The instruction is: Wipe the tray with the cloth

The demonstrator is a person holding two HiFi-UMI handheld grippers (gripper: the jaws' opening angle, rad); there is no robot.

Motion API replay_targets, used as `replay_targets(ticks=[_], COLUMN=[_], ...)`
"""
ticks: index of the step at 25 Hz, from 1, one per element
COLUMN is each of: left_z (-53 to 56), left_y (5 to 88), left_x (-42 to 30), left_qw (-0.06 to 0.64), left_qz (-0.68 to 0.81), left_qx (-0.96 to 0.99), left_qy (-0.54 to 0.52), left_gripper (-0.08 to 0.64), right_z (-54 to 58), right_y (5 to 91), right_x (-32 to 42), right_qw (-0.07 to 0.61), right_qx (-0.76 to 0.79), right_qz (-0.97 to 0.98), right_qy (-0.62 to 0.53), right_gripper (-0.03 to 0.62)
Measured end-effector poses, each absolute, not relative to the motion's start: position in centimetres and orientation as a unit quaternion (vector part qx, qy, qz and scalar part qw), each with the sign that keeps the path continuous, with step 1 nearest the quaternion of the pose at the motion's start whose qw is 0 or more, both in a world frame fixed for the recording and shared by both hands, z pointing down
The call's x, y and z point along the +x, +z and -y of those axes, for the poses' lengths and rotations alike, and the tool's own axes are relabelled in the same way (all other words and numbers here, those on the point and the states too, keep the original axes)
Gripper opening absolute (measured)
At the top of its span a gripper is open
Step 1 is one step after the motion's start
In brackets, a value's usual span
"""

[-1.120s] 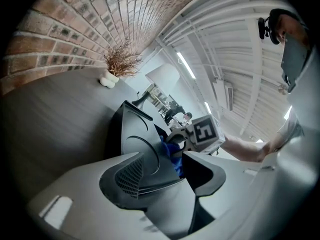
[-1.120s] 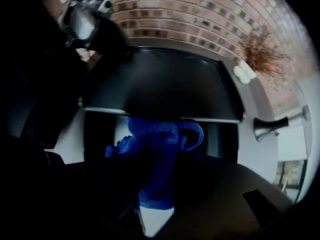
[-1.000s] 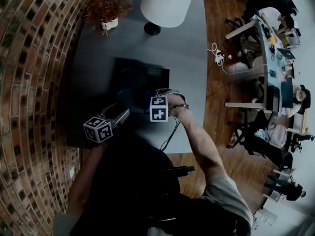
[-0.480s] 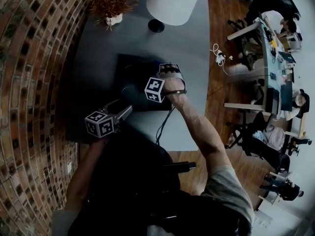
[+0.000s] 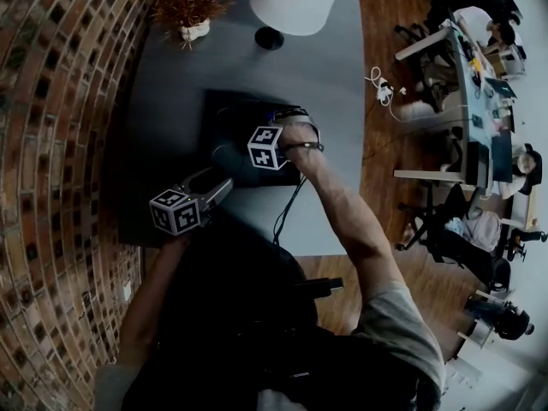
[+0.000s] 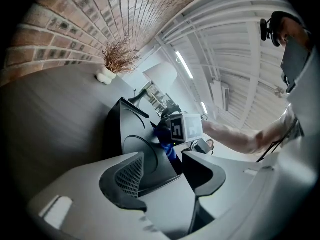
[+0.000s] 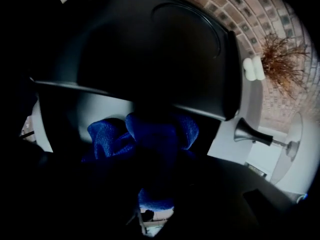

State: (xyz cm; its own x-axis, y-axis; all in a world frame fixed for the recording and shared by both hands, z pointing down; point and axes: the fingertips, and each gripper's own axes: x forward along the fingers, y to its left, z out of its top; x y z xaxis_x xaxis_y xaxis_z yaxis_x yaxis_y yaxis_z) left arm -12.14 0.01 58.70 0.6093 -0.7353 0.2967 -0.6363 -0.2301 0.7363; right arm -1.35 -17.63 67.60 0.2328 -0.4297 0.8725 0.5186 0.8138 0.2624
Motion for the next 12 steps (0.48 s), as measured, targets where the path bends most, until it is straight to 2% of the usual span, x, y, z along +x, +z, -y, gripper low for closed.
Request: replay_targets(ticks=[4,7,9,12], left_z=[0.0,-0.2,-0.3,-0.4], left_y=[58.6,58.8,58.9,58.8], left_x=[-11.8,-11.8,-11.8,-11.8], left_qw=[0.441,0.438,0.438,0.442], left_qz=[0.431,0.429,0.429,0.430], left_qx=[0.785,0.789,0.788,0.786], left_qy=[-0.054,-0.048,-0.048,-0.044], left_gripper=[0.225,0.226,0.227,0.227], right_z=[11.4,7.2,5.4,4.7], right_y=[67.7,67.5,66.3,61.7], right_x=[0.5,0.9,0.5,0.3], right_qw=[0.785,0.752,0.699,0.571], right_qx=[-0.122,-0.137,-0.115,-0.053], right_qz=[0.568,0.630,0.703,0.817], right_qy=[-0.215,-0.138,-0.065,0.065], right_gripper=[0.137,0.137,0.137,0.137])
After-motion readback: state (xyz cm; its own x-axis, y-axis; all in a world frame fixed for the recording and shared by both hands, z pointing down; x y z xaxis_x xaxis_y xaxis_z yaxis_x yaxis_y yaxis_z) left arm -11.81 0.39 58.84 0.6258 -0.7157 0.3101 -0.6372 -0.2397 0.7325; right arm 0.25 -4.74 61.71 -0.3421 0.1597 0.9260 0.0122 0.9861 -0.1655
